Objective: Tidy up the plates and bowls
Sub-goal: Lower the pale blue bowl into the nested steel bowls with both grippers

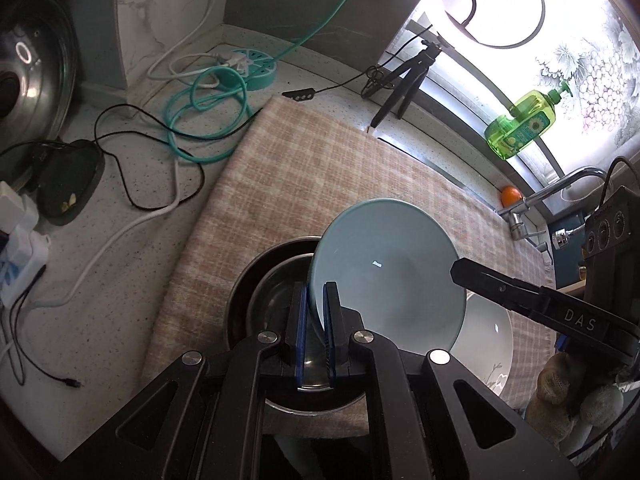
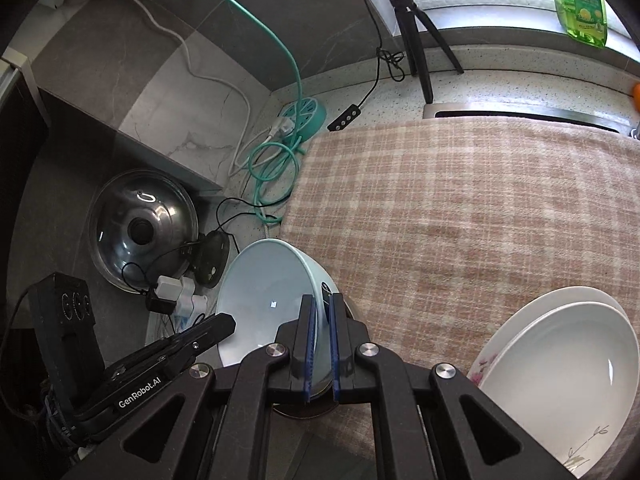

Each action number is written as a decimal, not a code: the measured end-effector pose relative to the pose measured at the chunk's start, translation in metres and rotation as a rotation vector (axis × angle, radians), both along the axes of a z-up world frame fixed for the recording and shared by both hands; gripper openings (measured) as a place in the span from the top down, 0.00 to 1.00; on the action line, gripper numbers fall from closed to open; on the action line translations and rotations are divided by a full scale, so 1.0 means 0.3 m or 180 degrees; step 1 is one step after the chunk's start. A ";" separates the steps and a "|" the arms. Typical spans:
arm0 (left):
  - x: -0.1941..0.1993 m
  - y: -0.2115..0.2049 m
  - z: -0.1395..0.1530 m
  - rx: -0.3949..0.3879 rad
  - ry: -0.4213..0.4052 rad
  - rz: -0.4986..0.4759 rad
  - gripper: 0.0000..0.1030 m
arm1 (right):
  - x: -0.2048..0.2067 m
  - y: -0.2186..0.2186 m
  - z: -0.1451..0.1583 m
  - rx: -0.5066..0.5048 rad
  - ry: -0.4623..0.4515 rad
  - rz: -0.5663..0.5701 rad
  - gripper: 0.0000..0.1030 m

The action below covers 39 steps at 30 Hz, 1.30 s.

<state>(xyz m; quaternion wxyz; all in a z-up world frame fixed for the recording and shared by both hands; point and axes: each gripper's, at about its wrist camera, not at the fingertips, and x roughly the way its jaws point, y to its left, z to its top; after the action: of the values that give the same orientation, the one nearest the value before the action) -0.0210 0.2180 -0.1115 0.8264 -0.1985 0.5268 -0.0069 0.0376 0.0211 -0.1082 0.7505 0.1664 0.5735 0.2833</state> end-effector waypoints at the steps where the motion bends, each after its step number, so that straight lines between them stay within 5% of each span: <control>1: -0.006 0.005 -0.006 0.0000 0.0013 0.0008 0.94 | -0.003 0.008 -0.007 -0.0006 0.0011 0.0013 0.94; 39: -0.050 0.055 -0.125 0.0006 0.0252 0.0078 0.94 | -0.028 0.091 -0.157 -0.0166 0.0289 0.0217 0.94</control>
<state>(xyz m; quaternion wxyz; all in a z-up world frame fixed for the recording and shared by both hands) -0.0361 0.2346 -0.1490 0.8052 -0.2043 0.5566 0.0116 0.0292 0.0484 -0.1553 0.7176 0.1399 0.6195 0.2858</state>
